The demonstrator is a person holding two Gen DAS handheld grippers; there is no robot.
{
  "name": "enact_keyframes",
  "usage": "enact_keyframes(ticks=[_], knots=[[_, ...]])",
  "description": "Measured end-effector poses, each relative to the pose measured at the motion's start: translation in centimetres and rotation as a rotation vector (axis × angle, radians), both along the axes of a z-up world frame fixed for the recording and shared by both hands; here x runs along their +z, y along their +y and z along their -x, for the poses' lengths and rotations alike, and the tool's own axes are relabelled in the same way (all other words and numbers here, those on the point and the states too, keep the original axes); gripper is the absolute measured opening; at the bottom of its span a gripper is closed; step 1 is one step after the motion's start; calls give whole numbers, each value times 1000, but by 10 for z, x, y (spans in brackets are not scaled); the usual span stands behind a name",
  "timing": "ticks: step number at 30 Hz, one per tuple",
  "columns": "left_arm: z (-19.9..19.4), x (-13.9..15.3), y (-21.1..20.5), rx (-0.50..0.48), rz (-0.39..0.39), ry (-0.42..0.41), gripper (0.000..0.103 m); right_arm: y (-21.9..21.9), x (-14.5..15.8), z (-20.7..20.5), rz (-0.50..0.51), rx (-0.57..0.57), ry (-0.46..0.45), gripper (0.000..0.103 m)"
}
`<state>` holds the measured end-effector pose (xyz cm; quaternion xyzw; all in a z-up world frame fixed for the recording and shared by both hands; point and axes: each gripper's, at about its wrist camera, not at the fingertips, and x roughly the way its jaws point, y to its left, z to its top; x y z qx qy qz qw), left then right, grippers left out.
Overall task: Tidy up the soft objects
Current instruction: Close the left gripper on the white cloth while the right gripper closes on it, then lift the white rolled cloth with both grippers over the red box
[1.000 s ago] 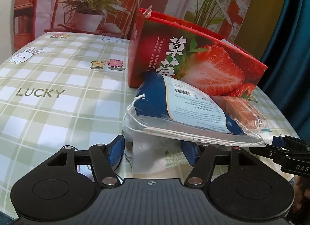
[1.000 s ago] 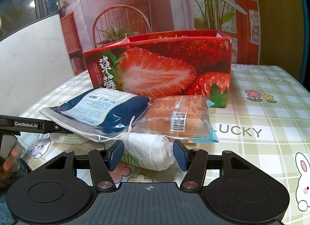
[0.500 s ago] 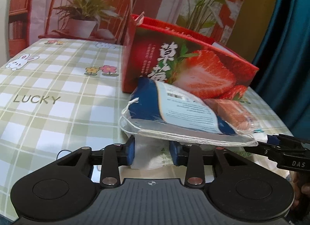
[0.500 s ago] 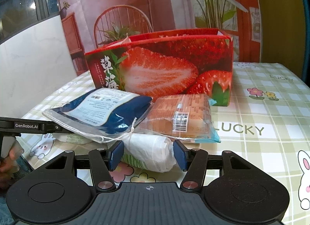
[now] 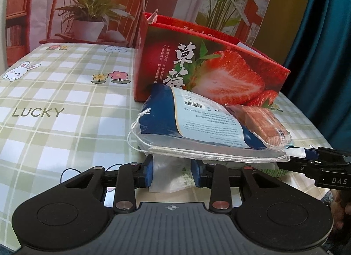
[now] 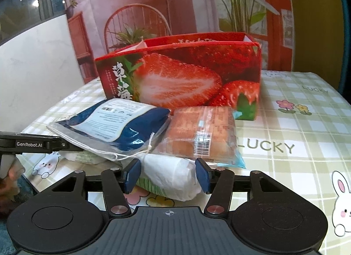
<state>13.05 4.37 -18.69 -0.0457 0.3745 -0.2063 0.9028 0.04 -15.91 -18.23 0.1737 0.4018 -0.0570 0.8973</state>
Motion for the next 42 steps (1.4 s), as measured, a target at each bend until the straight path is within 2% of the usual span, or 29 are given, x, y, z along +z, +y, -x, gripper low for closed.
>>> enact_keyframes(ticks=[8,17,19,23,26,30,32,42], knots=[[0,-1,1,3,4,8,37,-6,-2,3,-62,-20,34,48],[-1,-2,0,5,3,15,37,-6,-6,1,-67,-21,70,48],[-1,-2,0,4,3,14,37,-7,-7,1,-72,-18,72,47],[1,-2,-1,1,-10,5,36,-9,-6,2,-93,-15,63,36],[1,-1,0,4,1,2,33,-10,-4,3,-104,-4,50,27],[5,5,2,6,13,-16,20,-9,5,4,-93,13,15,16],[9,12,1,-5,15,-40,18,-9,13,5,-85,24,-12,13],[33,53,1,-32,32,-186,16,-9,56,17,-26,46,-143,10]])
